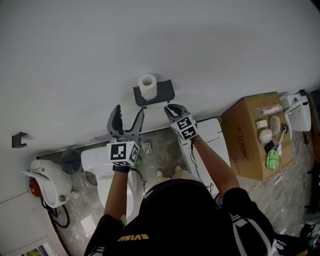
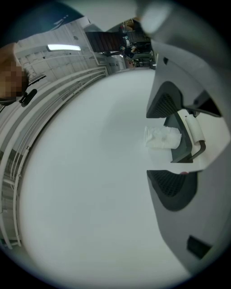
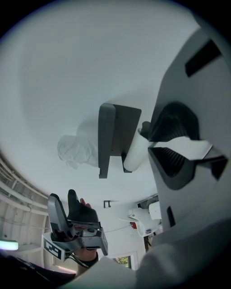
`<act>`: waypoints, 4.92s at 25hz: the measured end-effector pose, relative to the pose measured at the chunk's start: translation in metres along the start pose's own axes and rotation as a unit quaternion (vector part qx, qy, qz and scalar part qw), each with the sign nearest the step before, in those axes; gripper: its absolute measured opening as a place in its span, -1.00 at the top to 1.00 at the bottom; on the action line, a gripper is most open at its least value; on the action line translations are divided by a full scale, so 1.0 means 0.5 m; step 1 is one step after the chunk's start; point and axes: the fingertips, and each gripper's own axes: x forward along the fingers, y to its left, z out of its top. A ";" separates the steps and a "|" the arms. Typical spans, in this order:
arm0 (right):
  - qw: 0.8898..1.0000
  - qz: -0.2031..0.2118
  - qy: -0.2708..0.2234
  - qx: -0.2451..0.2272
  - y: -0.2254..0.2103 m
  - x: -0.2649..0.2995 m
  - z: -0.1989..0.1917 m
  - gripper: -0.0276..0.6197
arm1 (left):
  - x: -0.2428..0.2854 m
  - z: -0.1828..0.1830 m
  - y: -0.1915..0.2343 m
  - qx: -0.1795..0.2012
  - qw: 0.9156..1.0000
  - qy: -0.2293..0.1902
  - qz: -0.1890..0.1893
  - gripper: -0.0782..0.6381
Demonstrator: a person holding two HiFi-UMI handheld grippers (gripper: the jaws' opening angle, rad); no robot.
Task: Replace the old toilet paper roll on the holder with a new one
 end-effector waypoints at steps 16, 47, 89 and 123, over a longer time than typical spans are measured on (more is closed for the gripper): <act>1.000 -0.013 0.001 -0.001 -0.026 -0.026 -0.004 0.82 | -0.006 -0.003 -0.002 0.004 1.000 0.002 0.002 -0.25; 0.998 -0.059 0.013 0.026 -0.106 -0.104 -0.039 0.83 | 0.007 -0.007 -0.014 -0.004 1.000 0.001 -0.002 -0.25; 0.992 -0.113 -0.004 0.052 -0.177 -0.202 -0.049 0.92 | 0.086 -0.027 -0.038 0.014 0.999 0.010 -0.039 -0.25; 0.991 -0.128 -0.009 0.045 -0.196 -0.242 -0.033 0.92 | 0.227 -0.063 -0.056 0.054 0.996 0.035 -0.056 -0.25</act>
